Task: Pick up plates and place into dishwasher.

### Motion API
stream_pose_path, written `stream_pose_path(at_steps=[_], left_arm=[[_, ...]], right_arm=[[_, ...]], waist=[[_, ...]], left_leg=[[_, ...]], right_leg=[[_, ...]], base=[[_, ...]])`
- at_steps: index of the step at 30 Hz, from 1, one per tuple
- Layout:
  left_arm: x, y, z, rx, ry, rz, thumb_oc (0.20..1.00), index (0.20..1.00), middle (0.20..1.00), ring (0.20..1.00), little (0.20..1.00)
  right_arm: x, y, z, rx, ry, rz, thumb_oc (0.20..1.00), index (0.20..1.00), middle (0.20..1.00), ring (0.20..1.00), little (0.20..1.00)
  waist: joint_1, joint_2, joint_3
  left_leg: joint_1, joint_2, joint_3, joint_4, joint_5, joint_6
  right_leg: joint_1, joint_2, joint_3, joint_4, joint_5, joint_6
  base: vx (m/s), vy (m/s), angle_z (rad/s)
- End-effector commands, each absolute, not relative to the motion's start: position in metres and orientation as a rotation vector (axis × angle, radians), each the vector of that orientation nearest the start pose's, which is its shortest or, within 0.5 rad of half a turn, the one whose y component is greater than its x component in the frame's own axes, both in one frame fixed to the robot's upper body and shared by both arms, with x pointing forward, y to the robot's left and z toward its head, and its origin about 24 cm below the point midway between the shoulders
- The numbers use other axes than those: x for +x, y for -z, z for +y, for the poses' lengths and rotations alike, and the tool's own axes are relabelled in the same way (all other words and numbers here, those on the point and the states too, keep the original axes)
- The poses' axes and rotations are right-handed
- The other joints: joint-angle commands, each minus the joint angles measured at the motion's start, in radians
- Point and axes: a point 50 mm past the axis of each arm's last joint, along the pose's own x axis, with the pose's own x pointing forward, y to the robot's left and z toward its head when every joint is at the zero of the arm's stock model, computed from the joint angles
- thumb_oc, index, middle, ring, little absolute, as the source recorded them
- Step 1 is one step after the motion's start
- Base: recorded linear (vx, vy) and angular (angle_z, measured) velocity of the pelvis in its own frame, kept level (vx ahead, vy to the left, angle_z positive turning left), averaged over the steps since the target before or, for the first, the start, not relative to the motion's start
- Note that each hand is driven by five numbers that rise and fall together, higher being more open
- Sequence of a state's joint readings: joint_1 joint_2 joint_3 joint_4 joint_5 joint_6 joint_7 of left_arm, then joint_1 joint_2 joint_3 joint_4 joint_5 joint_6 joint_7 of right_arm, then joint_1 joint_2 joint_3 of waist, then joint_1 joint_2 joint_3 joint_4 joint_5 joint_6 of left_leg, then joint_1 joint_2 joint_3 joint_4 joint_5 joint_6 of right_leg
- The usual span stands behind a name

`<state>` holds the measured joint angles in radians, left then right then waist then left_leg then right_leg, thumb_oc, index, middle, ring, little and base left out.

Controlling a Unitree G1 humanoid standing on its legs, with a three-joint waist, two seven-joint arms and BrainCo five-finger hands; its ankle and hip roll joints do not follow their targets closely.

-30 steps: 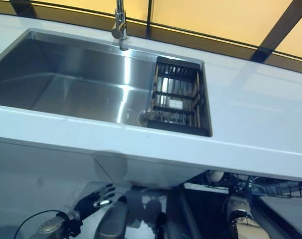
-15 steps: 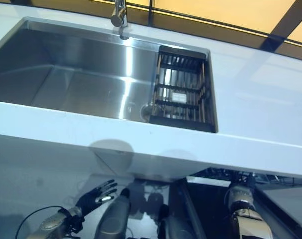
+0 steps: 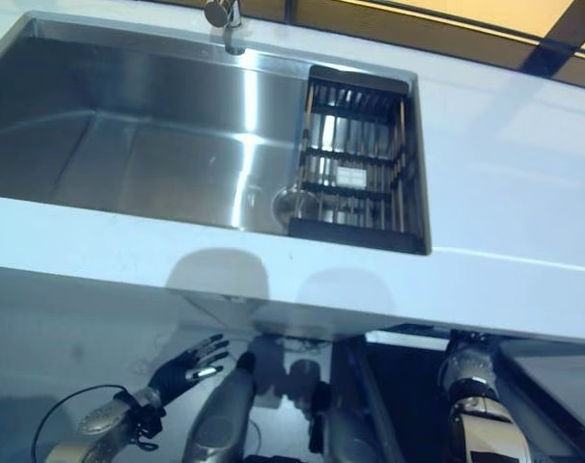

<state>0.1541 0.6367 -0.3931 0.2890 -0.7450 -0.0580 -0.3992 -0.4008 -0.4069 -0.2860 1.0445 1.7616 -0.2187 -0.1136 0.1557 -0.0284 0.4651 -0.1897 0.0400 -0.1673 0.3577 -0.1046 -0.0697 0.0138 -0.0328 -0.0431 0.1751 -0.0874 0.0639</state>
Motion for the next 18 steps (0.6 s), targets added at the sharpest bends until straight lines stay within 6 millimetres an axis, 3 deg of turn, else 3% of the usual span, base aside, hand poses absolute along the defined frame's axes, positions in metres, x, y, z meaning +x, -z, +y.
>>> stream_pose_path(at_steps=[1,11,18], left_arm=[[0.171,0.034,0.214,-0.225,0.488,0.464,1.000,1.000,1.000,1.000,1.000],[0.166,0.043,0.208,-0.266,0.485,0.455,1.000,1.000,1.000,1.000,1.000],[0.153,0.058,0.199,-0.329,0.440,0.461,1.000,1.000,1.000,1.000,1.000]], right_arm=[[0.297,-0.066,-0.370,1.364,0.730,-0.366,1.000,1.000,1.000,1.000,1.000],[0.269,-0.027,-0.378,1.352,0.897,-0.251,1.000,1.000,1.000,1.000,1.000],[0.249,0.003,-0.367,1.240,0.894,-0.154,1.000,1.000,1.000,1.000,1.000]], waist=[[0.000,-0.001,-0.089],[-0.013,0.001,-0.136],[-0.041,-0.001,-0.200]], left_leg=[[-0.009,0.029,0.027,-0.051,0.051,0.066],[0.039,0.023,0.043,-0.091,0.046,0.074],[0.085,0.009,0.066,-0.111,0.023,0.084]], right_leg=[[-0.080,-0.028,0.011,-0.034,0.175,0.031],[-0.054,-0.033,0.012,-0.038,0.154,0.027],[-0.036,-0.041,0.037,-0.045,0.138,0.032]], base=[[0.00,0.000,0.00],[0.01,0.060,0.00],[0.01,0.126,-0.08]])
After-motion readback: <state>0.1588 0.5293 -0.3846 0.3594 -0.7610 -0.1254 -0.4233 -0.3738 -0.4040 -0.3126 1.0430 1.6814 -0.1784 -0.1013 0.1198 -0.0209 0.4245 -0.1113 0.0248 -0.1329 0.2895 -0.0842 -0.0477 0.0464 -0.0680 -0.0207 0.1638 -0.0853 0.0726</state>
